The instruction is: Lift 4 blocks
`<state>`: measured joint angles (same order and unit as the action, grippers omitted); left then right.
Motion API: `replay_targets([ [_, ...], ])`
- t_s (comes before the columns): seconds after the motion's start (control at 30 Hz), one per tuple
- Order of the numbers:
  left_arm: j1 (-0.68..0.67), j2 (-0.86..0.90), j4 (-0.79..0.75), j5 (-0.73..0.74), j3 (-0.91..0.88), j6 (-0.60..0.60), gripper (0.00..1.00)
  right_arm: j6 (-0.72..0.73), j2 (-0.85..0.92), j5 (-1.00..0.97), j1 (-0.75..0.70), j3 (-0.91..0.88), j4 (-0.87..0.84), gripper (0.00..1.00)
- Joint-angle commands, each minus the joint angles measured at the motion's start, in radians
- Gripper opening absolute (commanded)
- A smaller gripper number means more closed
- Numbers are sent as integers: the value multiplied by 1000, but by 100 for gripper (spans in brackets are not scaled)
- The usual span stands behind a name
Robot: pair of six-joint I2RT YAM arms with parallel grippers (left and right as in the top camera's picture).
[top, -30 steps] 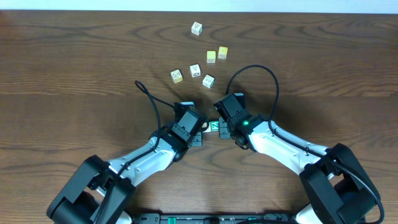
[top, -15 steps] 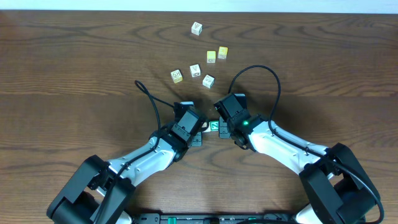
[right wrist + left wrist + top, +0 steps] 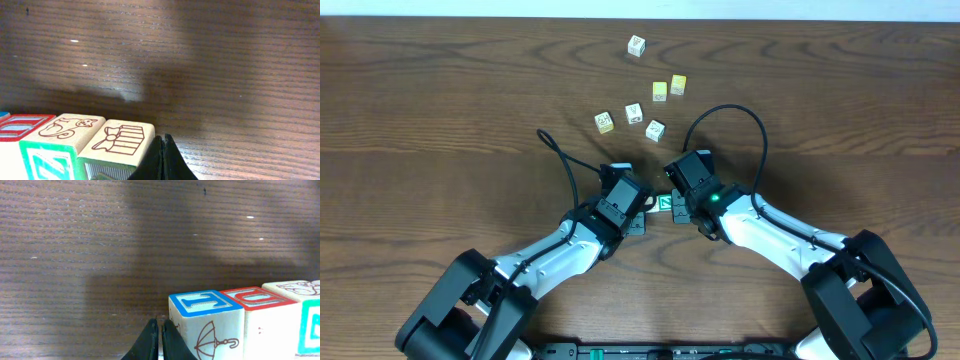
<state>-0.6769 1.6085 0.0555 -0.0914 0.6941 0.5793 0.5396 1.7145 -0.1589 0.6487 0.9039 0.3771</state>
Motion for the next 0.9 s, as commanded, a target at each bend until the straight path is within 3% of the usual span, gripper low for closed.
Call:
replay_targets([
  [0.0,-56,-10,-65,229,65,-9,7,-7,6,242,84,48,-38,1],
  [0.87,-56,-10,-65,229,65,-9,7,-39,42,202,86,48,-57,1],
])
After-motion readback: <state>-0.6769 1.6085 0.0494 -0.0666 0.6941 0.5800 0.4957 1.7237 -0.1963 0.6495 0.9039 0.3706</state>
